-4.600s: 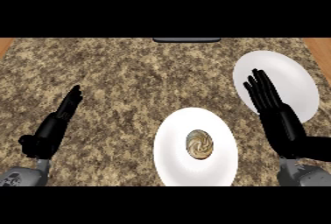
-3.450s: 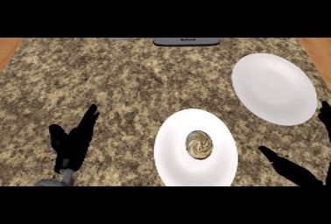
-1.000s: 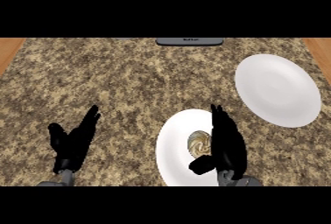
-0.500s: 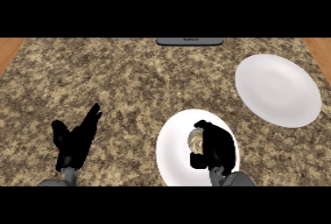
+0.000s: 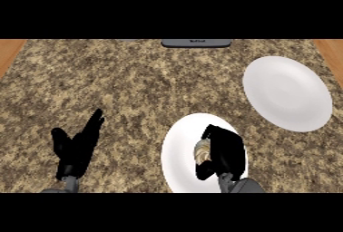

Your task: Pick the cupcake from the plate and place it in the plate

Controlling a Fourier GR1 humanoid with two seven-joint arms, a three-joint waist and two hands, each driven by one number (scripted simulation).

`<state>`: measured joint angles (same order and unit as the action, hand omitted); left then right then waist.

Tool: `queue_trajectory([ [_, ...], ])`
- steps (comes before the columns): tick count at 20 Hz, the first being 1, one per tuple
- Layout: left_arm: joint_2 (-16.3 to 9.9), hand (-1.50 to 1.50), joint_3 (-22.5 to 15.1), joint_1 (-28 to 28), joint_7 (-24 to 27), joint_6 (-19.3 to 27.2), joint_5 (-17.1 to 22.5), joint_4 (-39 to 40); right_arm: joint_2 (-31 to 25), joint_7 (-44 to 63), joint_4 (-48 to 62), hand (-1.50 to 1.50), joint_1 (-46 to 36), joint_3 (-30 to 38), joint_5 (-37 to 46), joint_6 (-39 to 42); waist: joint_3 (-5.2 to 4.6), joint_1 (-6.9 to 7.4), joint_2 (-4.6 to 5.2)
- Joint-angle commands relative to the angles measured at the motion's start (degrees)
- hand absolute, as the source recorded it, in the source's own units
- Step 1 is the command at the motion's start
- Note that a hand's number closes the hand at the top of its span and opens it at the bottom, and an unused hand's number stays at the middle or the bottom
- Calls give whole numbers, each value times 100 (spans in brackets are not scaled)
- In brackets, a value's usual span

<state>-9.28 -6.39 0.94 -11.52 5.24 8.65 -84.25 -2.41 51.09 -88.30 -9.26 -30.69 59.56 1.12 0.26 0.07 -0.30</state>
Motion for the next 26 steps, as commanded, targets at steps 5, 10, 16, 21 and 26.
queue_trajectory([
  [5, 33, 0, -61, -121, -156, -135, 36, 119, 231, 1039, 940, 150, -1745, 762, 847, -1509, -27, 279, 114],
  [10, 83, 0, -172, -261, -164, -159, -37, 146, 237, 2002, 1685, 150, -2829, 1674, 1848, -1832, -46, 433, 191],
  [16, 285, 0, -375, -220, -87, -149, -106, 203, 238, 2743, 2324, 150, -3709, 2212, 2910, -2364, -40, 536, 200],
  [21, 95, 0, -194, -291, -268, -144, -73, 133, 238, 3080, 2470, 150, -3924, 2897, 3619, -2918, -24, 453, 178],
  [26, 35, 0, -141, -148, -155, -194, -54, 78, 238, 3111, 2415, 150, -3829, 3431, 4077, -3680, -17, 431, 166],
])
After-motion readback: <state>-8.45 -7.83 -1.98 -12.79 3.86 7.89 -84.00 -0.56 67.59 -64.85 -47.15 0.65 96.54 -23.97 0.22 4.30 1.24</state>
